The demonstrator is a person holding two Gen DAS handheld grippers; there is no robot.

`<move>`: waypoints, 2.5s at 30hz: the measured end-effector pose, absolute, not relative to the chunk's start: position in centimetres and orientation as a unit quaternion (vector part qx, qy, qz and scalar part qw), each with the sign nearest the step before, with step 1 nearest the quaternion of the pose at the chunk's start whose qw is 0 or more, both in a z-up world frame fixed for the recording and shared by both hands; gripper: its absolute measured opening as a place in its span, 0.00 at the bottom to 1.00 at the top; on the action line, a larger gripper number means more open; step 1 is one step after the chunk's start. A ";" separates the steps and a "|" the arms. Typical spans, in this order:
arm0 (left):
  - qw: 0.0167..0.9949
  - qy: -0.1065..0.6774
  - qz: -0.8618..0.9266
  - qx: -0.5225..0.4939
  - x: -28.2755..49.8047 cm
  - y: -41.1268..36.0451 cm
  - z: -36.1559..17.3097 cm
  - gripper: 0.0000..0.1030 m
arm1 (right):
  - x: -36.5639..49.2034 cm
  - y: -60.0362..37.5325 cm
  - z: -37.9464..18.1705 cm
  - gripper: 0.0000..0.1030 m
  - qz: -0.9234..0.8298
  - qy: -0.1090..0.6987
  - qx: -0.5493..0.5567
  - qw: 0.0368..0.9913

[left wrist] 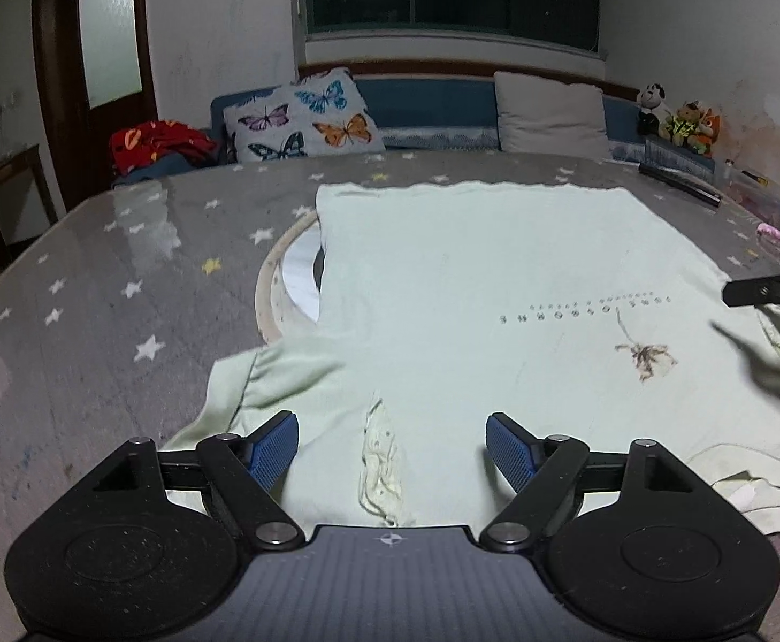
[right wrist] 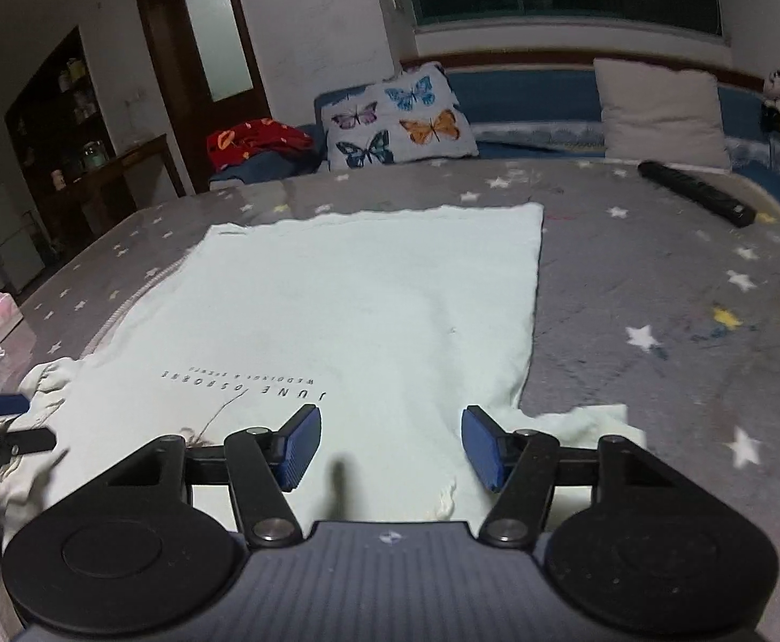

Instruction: Fold clothes

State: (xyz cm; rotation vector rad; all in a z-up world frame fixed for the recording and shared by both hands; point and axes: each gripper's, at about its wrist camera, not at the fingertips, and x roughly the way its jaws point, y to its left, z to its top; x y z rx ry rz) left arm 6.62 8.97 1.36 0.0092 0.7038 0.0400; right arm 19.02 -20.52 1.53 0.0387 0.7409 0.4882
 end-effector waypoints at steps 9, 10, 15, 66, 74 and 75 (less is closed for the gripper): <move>0.936 0.350 0.019 -0.001 6.3 9.3 0.6 0.78 | 19.6 -21.4 1.1 0.51 0.187 0.355 0.015 0.916; 0.937 0.350 0.019 -0.001 6.3 9.4 0.6 0.78 | 19.6 -21.2 1.2 0.51 0.193 0.351 0.011 0.916; 0.937 0.349 0.020 -0.002 6.2 9.3 0.6 0.80 | 20.8 -20.1 0.8 0.57 0.215 0.352 0.003 0.911; 0.951 0.242 -0.058 0.182 1.1 1.7 0.0 1.00 | 5.4 -13.6 1.4 0.97 0.291 0.232 -0.256 0.892; 0.955 0.240 -0.052 0.170 1.8 1.2 0.4 1.00 | 6.0 -11.3 0.0 0.97 0.312 0.237 -0.261 0.882; 0.955 0.239 -0.051 0.168 1.7 1.2 0.4 1.00 | 5.6 -11.4 0.1 0.97 0.318 0.236 -0.264 0.880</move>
